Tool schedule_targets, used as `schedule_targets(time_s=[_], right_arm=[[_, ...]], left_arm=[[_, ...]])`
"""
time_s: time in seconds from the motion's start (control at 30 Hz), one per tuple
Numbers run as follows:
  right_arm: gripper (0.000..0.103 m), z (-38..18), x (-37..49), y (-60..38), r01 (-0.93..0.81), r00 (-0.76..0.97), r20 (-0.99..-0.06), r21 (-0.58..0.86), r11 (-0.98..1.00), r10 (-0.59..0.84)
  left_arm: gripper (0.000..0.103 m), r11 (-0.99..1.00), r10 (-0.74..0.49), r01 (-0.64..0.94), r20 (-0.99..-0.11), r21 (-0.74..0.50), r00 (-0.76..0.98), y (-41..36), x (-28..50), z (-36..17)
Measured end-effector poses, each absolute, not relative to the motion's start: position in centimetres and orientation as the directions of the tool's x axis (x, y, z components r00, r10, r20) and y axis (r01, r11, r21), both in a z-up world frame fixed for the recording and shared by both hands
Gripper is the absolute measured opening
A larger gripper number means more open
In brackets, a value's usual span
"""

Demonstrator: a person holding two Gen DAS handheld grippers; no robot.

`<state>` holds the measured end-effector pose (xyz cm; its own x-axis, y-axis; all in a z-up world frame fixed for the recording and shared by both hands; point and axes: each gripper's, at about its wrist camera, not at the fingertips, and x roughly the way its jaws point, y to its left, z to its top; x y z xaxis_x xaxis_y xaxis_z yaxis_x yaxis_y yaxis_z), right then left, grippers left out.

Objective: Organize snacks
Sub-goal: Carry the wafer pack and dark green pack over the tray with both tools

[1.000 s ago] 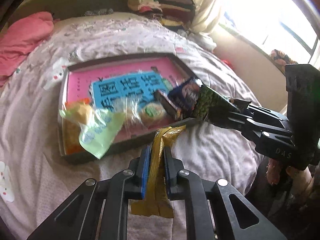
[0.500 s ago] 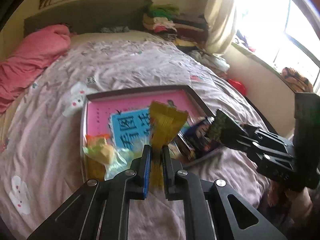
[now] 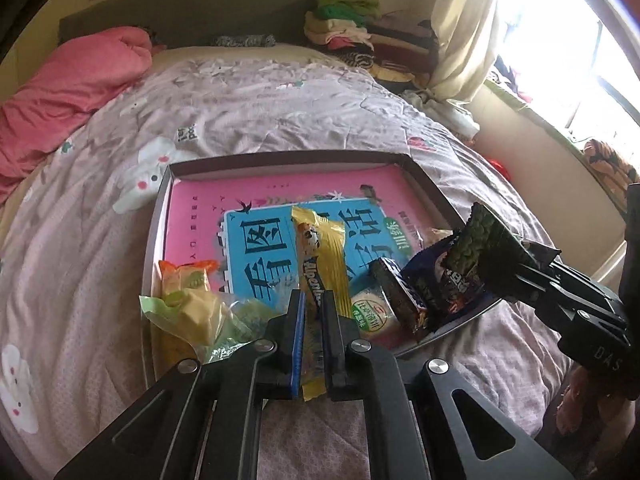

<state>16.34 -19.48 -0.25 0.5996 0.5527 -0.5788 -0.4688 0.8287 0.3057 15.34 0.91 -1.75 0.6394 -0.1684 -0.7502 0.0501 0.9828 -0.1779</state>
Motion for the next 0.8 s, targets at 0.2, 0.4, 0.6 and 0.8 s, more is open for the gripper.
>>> schedule_targets(time_s=[0.2, 0.4, 0.6, 0.8], right_arm=[[0.028, -0.9, 16.7, -19.4, -0.463, 0.59, -0.587, 0.315, 0.828, 0.554], [0.028, -1.6, 17.1, -19.3, -0.455, 0.578, -0.597, 0.33, 0.827, 0.556], [0.028, -2.1, 17.2, -19.2, -0.449, 0.573, -0.606, 0.331, 0.83, 0.552], [0.028, -2.6, 17.3, -18.8, -0.448, 0.564, -0.618, 0.328, 0.832, 0.548]], left_arm=[[0.008, 0.984, -0.163, 0.053, -0.758, -0.168, 0.632, 0.6, 15.3, -2.0], [0.013, 0.972, -0.212, 0.051, -0.773, -0.228, 0.598, 0.5, 15.5, -2.7], [0.016, 0.973, -0.209, 0.044, -0.776, -0.228, 0.595, 0.2, 15.8, -2.7], [0.017, 0.975, -0.198, 0.035, -0.779, -0.22, 0.595, 0.1, 16.3, -2.9]])
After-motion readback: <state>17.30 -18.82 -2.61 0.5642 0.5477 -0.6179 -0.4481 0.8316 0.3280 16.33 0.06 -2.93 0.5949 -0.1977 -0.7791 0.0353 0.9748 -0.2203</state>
